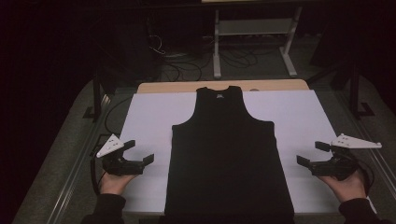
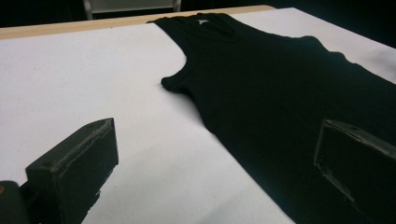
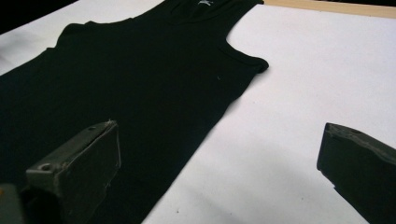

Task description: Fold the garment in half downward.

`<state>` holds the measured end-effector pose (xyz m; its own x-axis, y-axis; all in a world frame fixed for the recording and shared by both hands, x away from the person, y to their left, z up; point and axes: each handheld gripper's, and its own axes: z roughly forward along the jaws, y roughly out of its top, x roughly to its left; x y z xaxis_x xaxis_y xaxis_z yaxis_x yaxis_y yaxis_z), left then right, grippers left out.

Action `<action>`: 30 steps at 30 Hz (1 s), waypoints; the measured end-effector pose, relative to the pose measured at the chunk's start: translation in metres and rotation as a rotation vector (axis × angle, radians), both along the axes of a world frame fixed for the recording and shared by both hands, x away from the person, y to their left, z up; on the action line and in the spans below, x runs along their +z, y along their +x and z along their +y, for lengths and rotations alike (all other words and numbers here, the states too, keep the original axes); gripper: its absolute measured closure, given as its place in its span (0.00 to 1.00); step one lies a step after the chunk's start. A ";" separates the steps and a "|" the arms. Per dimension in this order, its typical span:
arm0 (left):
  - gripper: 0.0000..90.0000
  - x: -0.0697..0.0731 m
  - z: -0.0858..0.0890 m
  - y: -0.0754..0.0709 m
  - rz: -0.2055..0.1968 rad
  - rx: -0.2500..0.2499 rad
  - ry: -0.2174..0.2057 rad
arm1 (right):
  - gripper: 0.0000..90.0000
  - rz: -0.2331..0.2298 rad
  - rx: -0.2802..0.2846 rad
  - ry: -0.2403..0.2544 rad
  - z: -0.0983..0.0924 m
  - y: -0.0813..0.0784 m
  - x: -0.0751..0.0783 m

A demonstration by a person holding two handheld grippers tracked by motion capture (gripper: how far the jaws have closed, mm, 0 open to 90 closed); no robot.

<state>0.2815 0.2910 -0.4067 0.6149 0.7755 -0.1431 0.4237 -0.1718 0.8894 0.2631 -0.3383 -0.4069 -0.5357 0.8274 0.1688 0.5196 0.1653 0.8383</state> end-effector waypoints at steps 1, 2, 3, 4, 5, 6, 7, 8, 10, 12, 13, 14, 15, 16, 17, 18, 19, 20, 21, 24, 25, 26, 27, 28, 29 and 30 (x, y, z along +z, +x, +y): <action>0.00 0.000 0.000 0.000 0.000 0.000 0.000 | 0.00 0.000 0.000 0.000 0.000 0.000 0.000; 0.00 0.000 0.000 0.000 -0.001 0.002 -0.003 | 0.00 0.000 0.001 0.002 0.000 0.000 0.001; 0.00 0.000 0.000 0.000 -0.001 0.002 -0.003 | 0.00 0.000 0.001 0.002 0.000 0.000 0.001; 0.00 0.001 0.001 -0.001 -0.001 0.004 -0.003 | 0.00 0.000 0.003 0.004 0.000 -0.001 0.001; 0.00 0.001 0.001 -0.001 -0.001 0.004 -0.003 | 0.00 0.000 0.003 0.004 0.000 -0.001 0.001; 0.00 0.001 0.001 -0.001 -0.001 0.002 -0.004 | 0.00 -0.002 0.004 0.003 0.000 -0.001 0.001; 0.00 0.001 0.002 -0.001 0.001 0.002 -0.004 | 0.00 -0.002 0.004 0.003 0.000 -0.001 0.001; 0.00 0.001 0.002 -0.001 0.003 0.003 -0.009 | 0.00 -0.006 0.004 0.005 0.000 -0.001 0.001; 0.00 0.001 0.002 -0.001 0.003 0.002 -0.009 | 0.00 -0.006 0.004 0.005 0.000 -0.001 0.001; 0.00 0.002 0.002 -0.001 0.002 0.002 -0.008 | 0.00 -0.006 0.007 0.003 0.000 -0.001 0.002; 0.00 0.002 0.002 -0.001 0.002 0.002 -0.008 | 0.00 -0.006 0.007 0.003 0.000 -0.001 0.002; 0.00 0.002 0.002 -0.001 0.001 -0.001 -0.006 | 0.00 -0.006 0.008 0.002 0.001 -0.001 0.002; 0.00 0.003 0.002 -0.001 0.000 0.000 -0.004 | 0.00 -0.006 0.008 0.001 0.001 -0.001 0.002; 0.00 0.003 0.001 -0.001 -0.001 0.000 -0.005 | 0.00 -0.010 0.009 0.002 0.001 -0.001 0.003; 0.00 0.003 0.001 -0.001 -0.001 0.000 -0.005 | 0.00 -0.010 0.009 0.002 0.001 -0.001 0.003; 0.00 0.003 0.001 -0.001 -0.003 0.001 -0.004 | 0.00 -0.010 0.010 0.003 0.001 -0.001 0.003; 0.00 0.004 0.001 -0.001 -0.005 0.000 -0.001 | 0.00 -0.010 0.010 0.003 0.001 -0.001 0.003; 0.00 0.005 0.000 -0.001 -0.009 -0.001 0.000 | 0.00 -0.013 0.013 0.002 0.001 -0.001 0.004; 0.00 0.005 0.000 -0.001 -0.009 -0.001 0.000 | 0.00 -0.013 0.013 0.002 0.001 -0.001 0.004; 0.00 0.007 -0.001 -0.005 -0.009 -0.001 -0.008 | 0.00 -0.017 0.009 0.003 0.002 -0.002 0.006; 0.00 0.007 -0.001 -0.005 -0.009 -0.001 -0.008 | 0.00 -0.017 0.009 0.003 0.002 -0.002 0.006; 0.00 0.008 -0.002 -0.006 -0.010 0.001 -0.005 | 0.00 -0.022 0.010 0.001 0.003 -0.003 0.007; 0.00 0.009 -0.002 -0.006 -0.014 0.001 -0.002 | 0.00 -0.022 0.010 0.001 0.003 -0.003 0.007; 0.00 0.010 -0.004 -0.006 -0.015 -0.003 0.000 | 0.00 -0.024 0.010 -0.004 0.004 -0.004 0.008; 0.00 0.010 -0.005 -0.005 -0.015 -0.008 0.006 | 0.00 -0.024 0.011 -0.007 0.005 -0.003 0.008; 0.00 0.011 -0.006 -0.004 -0.014 -0.010 0.014 | 0.00 -0.025 0.011 -0.009 0.005 -0.003 0.009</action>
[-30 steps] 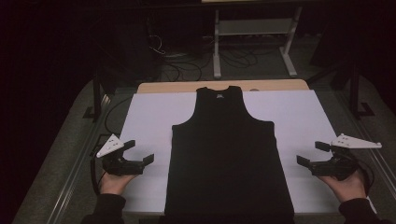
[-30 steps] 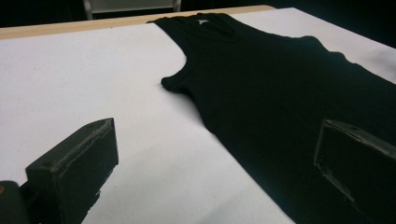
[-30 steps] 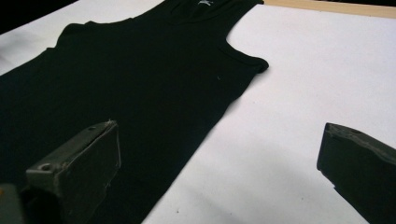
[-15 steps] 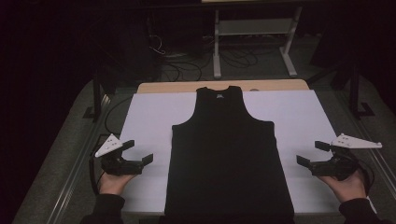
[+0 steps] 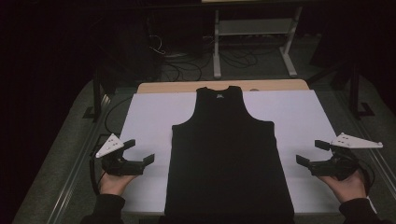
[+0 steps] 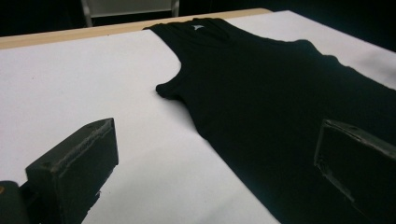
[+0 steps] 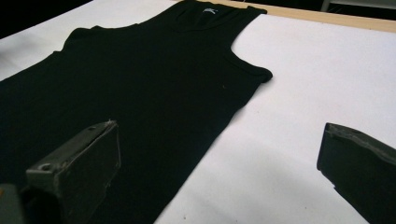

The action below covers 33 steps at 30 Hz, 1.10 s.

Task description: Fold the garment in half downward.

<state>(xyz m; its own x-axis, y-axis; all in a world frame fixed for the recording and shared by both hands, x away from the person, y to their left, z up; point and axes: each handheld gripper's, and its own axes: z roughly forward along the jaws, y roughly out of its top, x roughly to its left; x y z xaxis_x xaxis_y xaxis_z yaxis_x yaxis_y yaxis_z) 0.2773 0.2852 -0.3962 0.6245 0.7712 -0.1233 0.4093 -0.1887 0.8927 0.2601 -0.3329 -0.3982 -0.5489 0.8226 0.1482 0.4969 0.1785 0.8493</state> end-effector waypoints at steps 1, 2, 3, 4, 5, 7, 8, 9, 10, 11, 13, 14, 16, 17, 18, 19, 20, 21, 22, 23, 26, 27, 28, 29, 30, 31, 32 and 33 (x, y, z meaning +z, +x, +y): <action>0.00 0.001 -0.001 0.001 0.001 -0.003 0.006 | 0.00 0.000 0.000 -0.004 0.001 0.000 0.001; 0.00 0.001 -0.002 0.002 0.003 -0.007 0.005 | 0.00 -0.002 0.004 -0.013 0.002 0.002 0.002; 0.00 0.001 -0.002 0.003 0.002 -0.011 0.009 | 0.00 -0.002 0.004 -0.013 0.002 0.002 0.002; 0.00 0.003 -0.003 0.005 0.001 -0.009 0.016 | 0.00 -0.001 0.003 -0.012 0.002 0.002 0.003; 0.00 0.003 -0.003 0.006 0.000 -0.012 0.021 | 0.00 -0.002 0.005 -0.013 0.002 0.004 0.005; 0.00 0.005 -0.004 0.008 0.000 -0.014 0.030 | 0.00 -0.002 0.006 -0.016 0.003 0.005 0.007; 0.00 0.007 -0.004 0.009 -0.017 -0.011 0.051 | 0.00 -0.006 0.010 -0.034 0.005 0.008 0.009; 0.00 0.007 -0.004 0.009 -0.017 -0.011 0.051 | 0.00 -0.006 0.010 -0.034 0.005 0.008 0.009; 0.00 0.008 -0.004 0.009 -0.016 -0.011 0.057 | 0.00 -0.005 0.010 -0.042 0.006 0.009 0.009; 0.00 0.008 -0.004 0.010 -0.016 -0.011 0.055 | 0.00 -0.003 0.014 -0.051 0.007 0.011 0.011; 0.00 0.010 -0.004 0.011 -0.013 -0.013 0.063 | 0.00 -0.001 0.019 -0.056 0.008 0.015 0.013; 0.00 0.011 -0.004 0.013 -0.013 -0.017 0.071 | 0.00 -0.002 0.025 -0.064 0.010 0.018 0.017; 0.00 0.012 -0.005 0.015 -0.011 -0.019 0.075 | 0.00 0.002 0.034 -0.069 0.012 0.022 0.021; 0.00 0.012 -0.005 0.015 -0.011 -0.019 0.075 | 0.00 0.002 0.034 -0.069 0.012 0.022 0.021; 0.00 0.013 -0.005 0.016 -0.013 -0.023 0.077 | 0.00 0.000 0.037 -0.071 0.013 0.023 0.022; 0.00 0.014 -0.006 0.017 -0.012 -0.025 0.077 | 0.00 -0.003 0.042 -0.075 0.015 0.024 0.024; 0.00 0.016 -0.006 0.020 -0.012 -0.027 0.082 | 0.00 -0.007 0.050 -0.079 0.017 0.027 0.027; 0.00 0.016 -0.006 0.020 -0.012 -0.027 0.082 | 0.00 -0.007 0.050 -0.079 0.017 0.027 0.027; 0.00 0.018 -0.007 0.023 -0.007 -0.030 0.088 | 0.00 -0.011 0.057 -0.080 0.018 0.029 0.029; 0.00 0.018 -0.007 0.023 -0.007 -0.030 0.088 | 0.00 -0.011 0.057 -0.080 0.018 0.029 0.029; 0.00 0.022 -0.007 0.027 -0.007 -0.030 0.087 | 0.00 -0.019 0.071 -0.073 0.019 0.034 0.032; 0.00 0.022 -0.007 0.027 -0.007 -0.030 0.087 | 0.00 -0.019 0.071 -0.073 0.019 0.034 0.032; 0.00 0.023 -0.007 0.028 -0.007 -0.032 0.089 | 0.00 -0.018 0.072 -0.072 0.018 0.035 0.032; 0.00 0.024 -0.007 0.029 -0.007 -0.033 0.091 | 0.00 -0.018 0.072 -0.072 0.018 0.035 0.032; 0.00 0.025 -0.007 0.030 -0.007 -0.034 0.089 | 0.00 -0.018 0.074 -0.072 0.018 0.037 0.032; 0.00 0.025 -0.007 0.031 -0.008 -0.035 0.093 | 0.00 -0.014 0.075 -0.072 0.018 0.038 0.032; 0.00 0.026 -0.007 0.033 -0.007 -0.037 0.089 | 0.00 -0.011 0.078 -0.074 0.019 0.040 0.032; 0.00 0.026 -0.007 0.033 -0.007 -0.037 0.089 | 0.00 -0.011 0.078 -0.074 0.019 0.040 0.032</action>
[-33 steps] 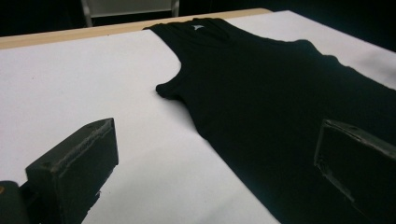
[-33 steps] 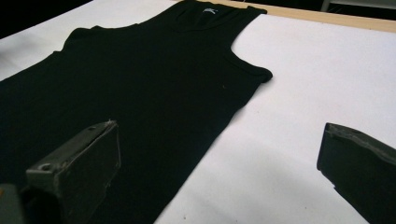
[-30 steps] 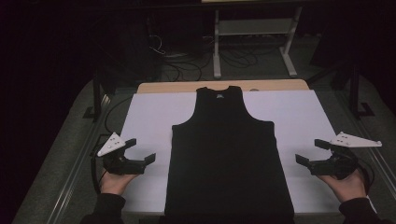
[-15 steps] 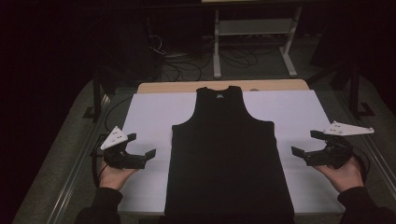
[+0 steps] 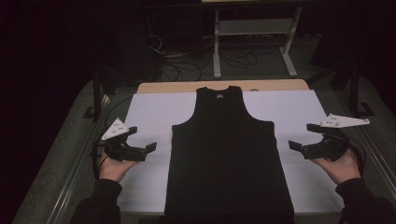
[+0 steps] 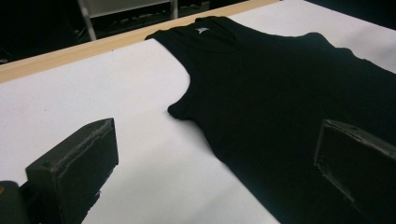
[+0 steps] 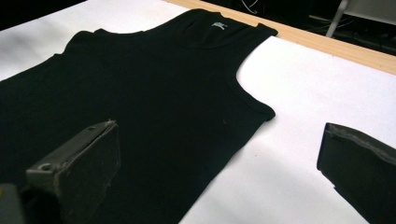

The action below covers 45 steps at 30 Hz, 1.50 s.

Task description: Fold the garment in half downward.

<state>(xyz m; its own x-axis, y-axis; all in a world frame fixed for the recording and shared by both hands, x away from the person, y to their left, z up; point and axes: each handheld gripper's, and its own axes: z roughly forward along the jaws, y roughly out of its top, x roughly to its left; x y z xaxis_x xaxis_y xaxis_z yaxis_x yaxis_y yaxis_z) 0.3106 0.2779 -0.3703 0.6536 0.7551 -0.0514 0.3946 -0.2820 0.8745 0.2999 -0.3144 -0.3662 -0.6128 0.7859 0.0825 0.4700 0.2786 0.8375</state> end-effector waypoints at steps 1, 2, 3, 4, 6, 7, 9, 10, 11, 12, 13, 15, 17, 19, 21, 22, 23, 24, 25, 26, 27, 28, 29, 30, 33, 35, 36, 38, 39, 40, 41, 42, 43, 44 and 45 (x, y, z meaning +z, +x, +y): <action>0.00 0.000 0.000 0.003 0.005 -0.003 0.002 | 0.00 0.003 0.005 -0.003 0.001 0.002 0.000; 0.00 0.000 0.000 0.003 0.005 -0.003 0.002 | 0.00 0.003 0.005 -0.003 0.001 0.002 0.000; 0.00 -0.001 -0.001 0.006 0.012 -0.002 0.003 | 0.00 0.006 0.007 -0.008 0.002 0.004 0.000; 0.00 -0.001 -0.001 0.006 0.012 -0.002 0.003 | 0.00 0.006 0.007 -0.008 0.002 0.004 0.000; 0.00 -0.002 -0.001 0.009 0.020 -0.004 0.003 | 0.00 0.009 0.010 -0.011 0.003 0.007 0.000; 0.00 -0.003 -0.001 0.011 0.026 -0.006 0.008 | 0.00 0.012 0.015 -0.016 0.004 0.009 0.001; 0.00 -0.002 -0.002 0.014 0.035 -0.009 0.013 | 0.00 0.018 0.019 -0.020 0.005 0.012 0.002; 0.00 -0.002 -0.002 0.014 0.035 -0.009 0.013 | 0.00 0.018 0.019 -0.020 0.005 0.012 0.002; 0.00 -0.001 -0.002 0.017 0.043 -0.011 0.022 | 0.00 0.018 0.020 -0.017 0.005 0.015 0.004; 0.00 -0.001 -0.002 0.017 0.043 -0.011 0.022 | 0.00 0.018 0.020 -0.017 0.005 0.015 0.004; 0.00 0.001 -0.003 0.019 0.042 -0.012 0.024 | 0.00 0.016 0.023 -0.018 0.005 0.016 0.005; 0.00 0.003 -0.003 0.022 0.045 -0.012 0.016 | 0.00 0.015 0.026 -0.022 0.007 0.019 0.007; 0.00 0.005 -0.004 0.026 0.042 -0.017 0.015 | 0.00 0.016 0.032 -0.026 0.008 0.024 0.011; 0.00 0.007 -0.006 0.029 0.041 -0.020 0.034 | 0.00 0.016 0.030 -0.023 0.008 0.025 0.011; 0.00 0.010 -0.008 0.034 0.042 -0.032 0.037 | 0.00 0.021 0.033 -0.030 0.010 0.031 0.013; 0.00 0.010 -0.008 0.034 0.042 -0.032 0.037 | 0.00 0.021 0.033 -0.030 0.010 0.031 0.013; 0.00 0.012 -0.009 0.037 0.043 -0.031 0.029 | 0.00 0.025 0.033 -0.033 0.011 0.034 0.014; 0.00 0.012 -0.009 0.037 0.043 -0.031 0.029 | 0.00 0.025 0.033 -0.033 0.011 0.034 0.014; 0.00 0.013 -0.010 0.039 0.045 -0.031 0.034 | 0.00 0.030 0.036 -0.035 0.012 0.038 0.014; 0.00 0.014 -0.010 0.040 0.047 -0.031 0.038 | 0.00 0.030 0.036 -0.035 0.012 0.038 0.014; 0.00 0.015 -0.011 0.043 0.050 -0.031 0.044 | 0.00 0.034 0.036 -0.035 0.012 0.041 0.015; 0.00 0.015 -0.011 0.043 0.050 -0.031 0.044 | 0.00 0.035 0.042 -0.033 0.012 0.043 0.016; 0.00 0.016 -0.011 0.044 0.052 -0.030 0.045 | 0.00 0.040 0.040 -0.032 0.013 0.044 0.017; 0.00 0.017 -0.011 0.046 0.055 -0.032 0.047 | 0.00 0.040 0.040 -0.032 0.013 0.044 0.017; 0.00 0.021 -0.012 0.053 0.068 -0.033 0.048 | 0.00 0.042 0.040 -0.041 0.014 0.049 0.022; 0.00 0.022 -0.013 0.056 0.075 -0.032 0.053 | 0.00 0.044 0.037 -0.047 0.014 0.052 0.025; 0.00 0.022 -0.013 0.056 0.075 -0.032 0.053 | 0.00 0.044 0.037 -0.047 0.014 0.052 0.025; 0.00 0.024 -0.014 0.059 0.079 -0.033 0.060 | 0.00 0.042 0.033 -0.050 0.012 0.056 0.028; 0.00 0.024 -0.015 0.060 0.080 -0.028 0.067 | 0.00 0.043 0.028 -0.047 0.012 0.057 0.028; 0.00 0.024 -0.016 0.062 0.080 -0.021 0.071 | 0.00 0.048 0.028 -0.045 0.011 0.059 0.029; 0.00 0.022 -0.017 0.067 0.094 -0.017 0.060 | 0.00 0.057 0.013 -0.041 0.009 0.065 0.028; 0.00 0.022 -0.017 0.067 0.094 -0.017 0.060 | 0.00 0.057 0.013 -0.041 0.009 0.065 0.028; 0.00 0.021 -0.018 0.070 0.101 -0.016 0.053 | 0.00 0.071 0.002 -0.040 0.006 0.071 0.025; 0.00 0.021 -0.019 0.072 0.104 -0.015 0.050 | 0.00 0.071 0.002 -0.040 0.006 0.071 0.025; 0.00 0.019 -0.021 0.077 0.108 -0.013 0.050 | 0.00 0.075 -0.008 -0.038 0.004 0.076 0.022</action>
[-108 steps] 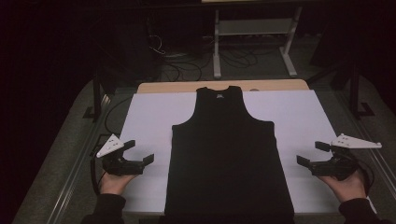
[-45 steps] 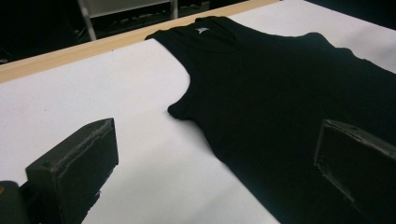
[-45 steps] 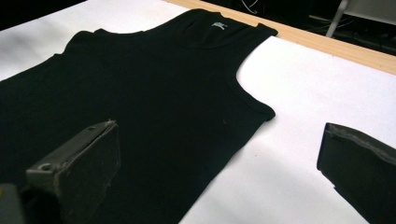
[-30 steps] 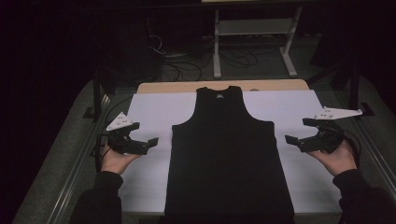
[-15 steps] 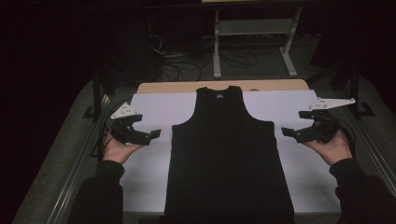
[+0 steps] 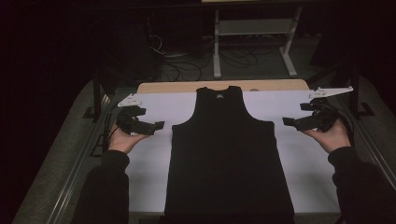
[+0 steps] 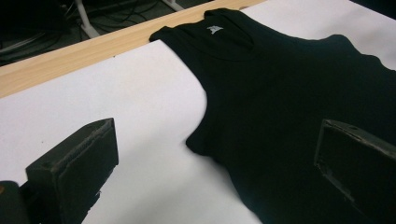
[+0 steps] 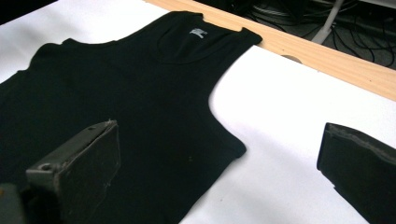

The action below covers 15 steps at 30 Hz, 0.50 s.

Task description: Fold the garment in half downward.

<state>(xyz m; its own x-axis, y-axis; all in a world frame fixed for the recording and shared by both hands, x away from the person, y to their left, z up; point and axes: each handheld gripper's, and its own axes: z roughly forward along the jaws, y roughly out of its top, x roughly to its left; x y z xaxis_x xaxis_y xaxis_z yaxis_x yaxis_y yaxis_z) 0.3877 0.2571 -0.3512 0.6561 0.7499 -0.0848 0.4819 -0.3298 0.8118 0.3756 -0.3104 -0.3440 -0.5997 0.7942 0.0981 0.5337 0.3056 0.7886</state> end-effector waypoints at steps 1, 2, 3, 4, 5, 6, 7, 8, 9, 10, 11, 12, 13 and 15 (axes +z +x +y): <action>0.00 0.000 0.000 0.000 0.000 0.000 0.000 | 0.00 0.000 0.000 0.000 0.000 0.000 0.000; 0.00 -0.001 -0.002 0.004 0.007 0.003 -0.002 | 0.00 0.009 -0.006 0.004 -0.002 0.004 -0.003; 0.00 -0.001 -0.002 0.004 0.007 0.003 -0.002 | 0.00 0.009 -0.006 0.004 -0.002 0.004 -0.003; 0.00 -0.003 -0.003 0.009 0.014 0.006 0.000 | 0.00 0.018 -0.012 0.004 -0.004 0.008 -0.006; 0.00 -0.003 -0.003 0.009 0.014 0.006 0.000 | 0.00 0.018 -0.012 0.004 -0.004 0.008 -0.006; 0.00 -0.004 -0.003 0.013 0.019 0.015 -0.005 | 0.00 0.024 -0.024 0.008 -0.007 0.012 -0.009; 0.00 -0.004 -0.003 0.013 0.019 0.015 -0.005 | 0.00 0.024 -0.024 0.008 -0.007 0.012 -0.009; 0.00 -0.005 -0.002 0.016 0.021 0.022 -0.013 | 0.00 0.032 -0.029 0.013 -0.009 0.015 -0.012; 0.00 -0.006 -0.002 0.017 0.025 0.027 -0.015 | 0.00 0.032 -0.029 0.013 -0.009 0.015 -0.012; 0.00 -0.009 -0.002 0.021 0.031 0.033 -0.017 | 0.00 0.034 -0.033 0.014 -0.010 0.018 -0.014; 0.00 -0.009 -0.002 0.021 0.031 0.033 -0.017 | 0.00 0.034 -0.033 0.014 -0.010 0.018 -0.014; 0.00 -0.010 -0.002 0.023 0.036 0.037 -0.019 | 0.00 0.034 -0.034 0.016 -0.011 0.019 -0.015; 0.00 -0.012 -0.002 0.025 0.040 0.037 -0.020 | 0.00 0.037 -0.037 0.019 -0.011 0.021 -0.017; 0.00 -0.013 -0.002 0.027 0.042 0.038 -0.024 | 0.00 0.041 -0.039 0.019 -0.012 0.023 -0.019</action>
<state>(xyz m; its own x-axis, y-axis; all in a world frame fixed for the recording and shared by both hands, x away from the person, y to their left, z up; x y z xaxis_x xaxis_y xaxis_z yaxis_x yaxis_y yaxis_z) 0.4151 0.2546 -0.3646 0.6226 0.7717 -0.1300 0.5273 -0.2909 0.7983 0.3988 -0.3222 -0.3630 -0.5631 0.8150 0.1370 0.5767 0.2688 0.7714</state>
